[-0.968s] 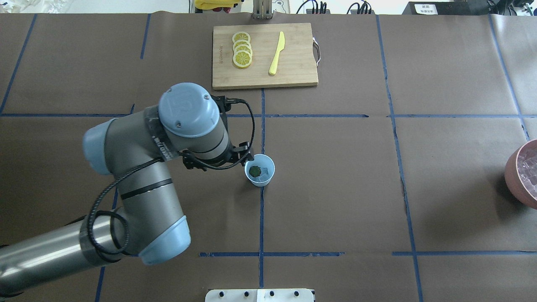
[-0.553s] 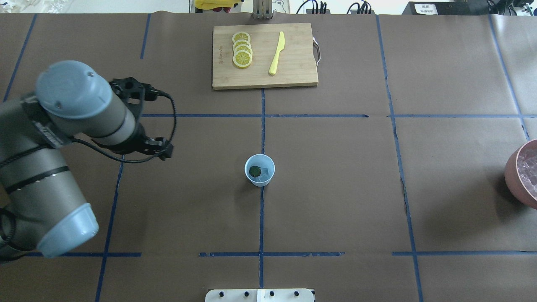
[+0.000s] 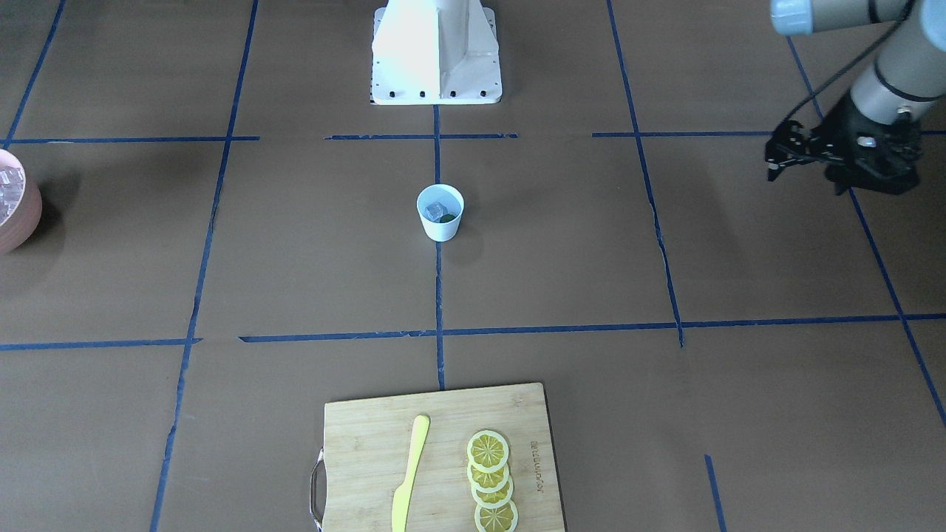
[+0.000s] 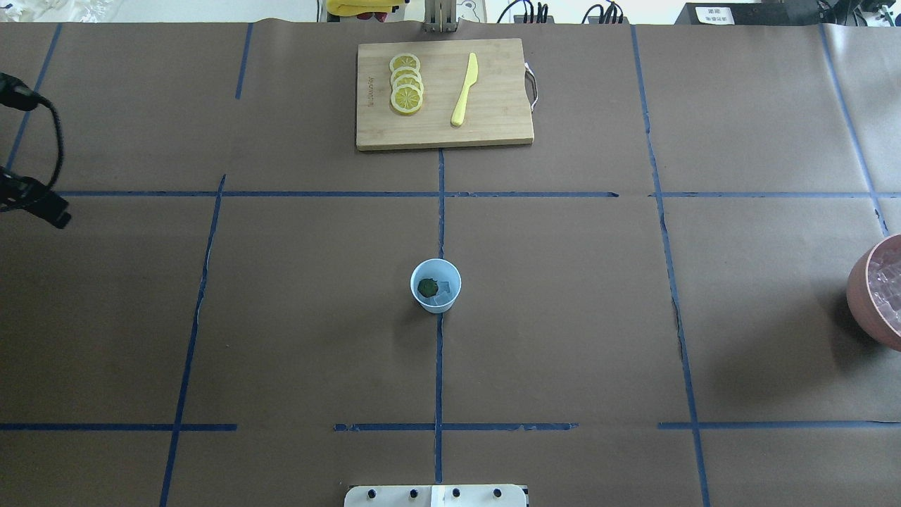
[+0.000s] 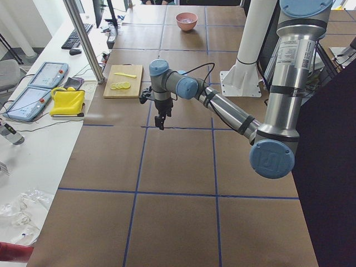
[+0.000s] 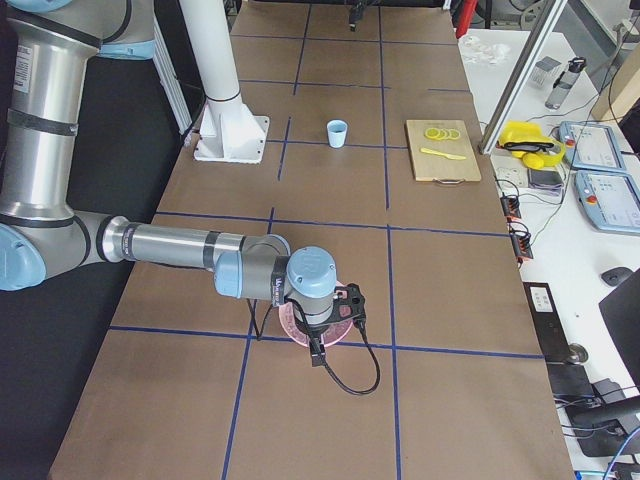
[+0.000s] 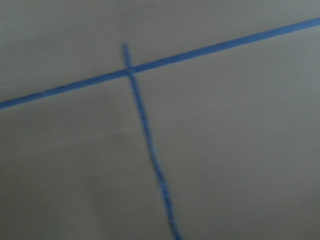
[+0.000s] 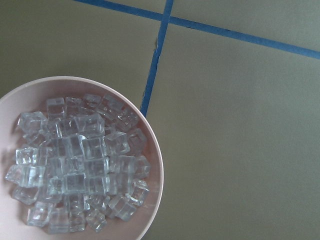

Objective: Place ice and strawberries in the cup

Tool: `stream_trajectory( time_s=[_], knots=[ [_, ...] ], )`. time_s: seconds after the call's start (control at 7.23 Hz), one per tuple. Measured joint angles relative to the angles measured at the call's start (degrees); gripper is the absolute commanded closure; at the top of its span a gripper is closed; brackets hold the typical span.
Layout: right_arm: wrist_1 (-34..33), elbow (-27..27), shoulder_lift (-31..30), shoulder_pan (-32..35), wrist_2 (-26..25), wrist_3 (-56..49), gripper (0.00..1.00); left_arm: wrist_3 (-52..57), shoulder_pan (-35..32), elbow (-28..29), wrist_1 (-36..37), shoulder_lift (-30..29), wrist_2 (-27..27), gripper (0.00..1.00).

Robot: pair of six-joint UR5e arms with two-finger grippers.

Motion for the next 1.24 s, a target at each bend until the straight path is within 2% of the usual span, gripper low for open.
stream_trajectory(
  time_s=[0.28, 0.41, 0.55, 1.24],
  knots=[
    [0.0, -0.02, 0.16, 0.0, -0.02, 0.0, 0.01, 20.51, -14.18, 11.0, -0.16, 2.53, -5.91, 0.0],
    [0.01, -0.02, 0.18, 0.0, 0.0, -0.02, 0.01, 26.26, -19.6, 15.88, -0.35, 3.37, -8.28, 0.0],
    [0.03, -0.01, 0.19, 0.0, 0.04, -0.02, 0.01, 27.87, -22.63, 18.37, -0.57, 4.6, -9.31, 0.0],
    [0.09, 0.07, 0.2, 0.0, 0.07, -0.07, 0.01, 24.11, -25.88, 20.6, -2.48, 5.8, -8.99, 0.0]
  ],
)
